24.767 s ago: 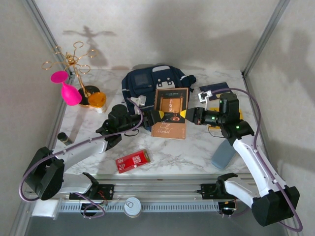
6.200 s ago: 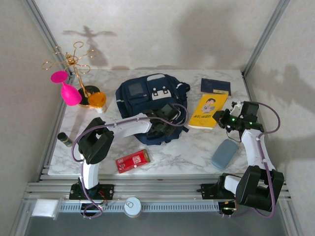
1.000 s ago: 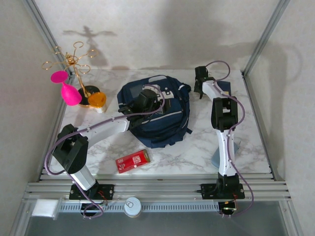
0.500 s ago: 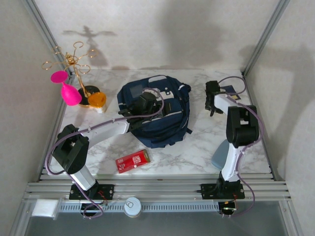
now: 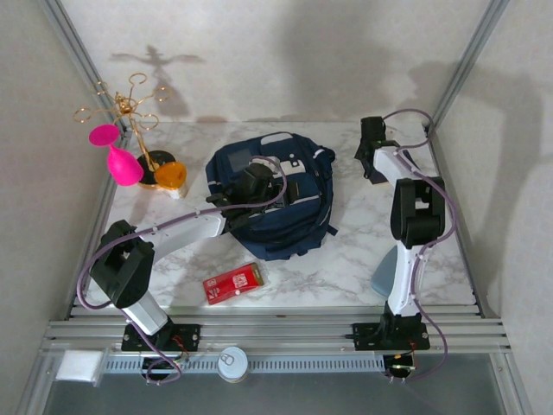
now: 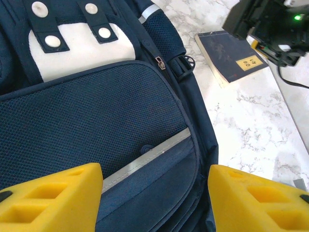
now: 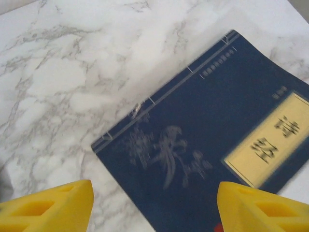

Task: Pack the student bag
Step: Rotate the book at the middle-right of the table.

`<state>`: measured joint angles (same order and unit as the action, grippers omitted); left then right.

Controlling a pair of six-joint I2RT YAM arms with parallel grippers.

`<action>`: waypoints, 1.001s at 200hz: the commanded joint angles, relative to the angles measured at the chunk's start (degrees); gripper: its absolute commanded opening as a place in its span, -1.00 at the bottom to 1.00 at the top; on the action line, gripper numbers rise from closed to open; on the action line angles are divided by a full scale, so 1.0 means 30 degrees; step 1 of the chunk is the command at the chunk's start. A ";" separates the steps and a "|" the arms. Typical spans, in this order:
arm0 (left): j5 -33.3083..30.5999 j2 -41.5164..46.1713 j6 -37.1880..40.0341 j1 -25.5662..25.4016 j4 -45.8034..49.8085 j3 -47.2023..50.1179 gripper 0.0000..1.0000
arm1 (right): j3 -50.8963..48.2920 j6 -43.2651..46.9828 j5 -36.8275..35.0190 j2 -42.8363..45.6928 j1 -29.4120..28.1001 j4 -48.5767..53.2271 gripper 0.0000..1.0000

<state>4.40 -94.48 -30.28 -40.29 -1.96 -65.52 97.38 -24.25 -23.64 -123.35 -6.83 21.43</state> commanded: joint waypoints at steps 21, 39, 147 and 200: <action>-0.0194 -0.0118 -0.0126 -0.0015 -0.0456 -0.0398 0.19 | 0.3624 -0.0972 -0.1291 -0.3202 0.0108 0.1995 0.43; -0.0164 -0.0151 -0.0171 -0.0016 -0.0527 -0.0426 0.20 | 0.4667 -0.1242 -0.1804 -0.4178 0.0108 0.2552 0.45; -0.0377 -0.0583 -0.0129 0.0013 0.0093 -0.0673 0.23 | -0.1687 -0.2297 0.0284 -0.1461 0.0108 0.0763 0.46; -0.0238 -0.0186 -0.0553 -0.0217 0.0098 -0.0559 0.23 | -0.8788 -0.2928 0.2562 0.2863 -0.0195 -0.1659 0.40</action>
<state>3.88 -95.66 -30.52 -40.40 -1.69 -65.95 79.55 -31.35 -21.04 -119.20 -6.79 15.40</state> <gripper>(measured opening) 0.614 0.703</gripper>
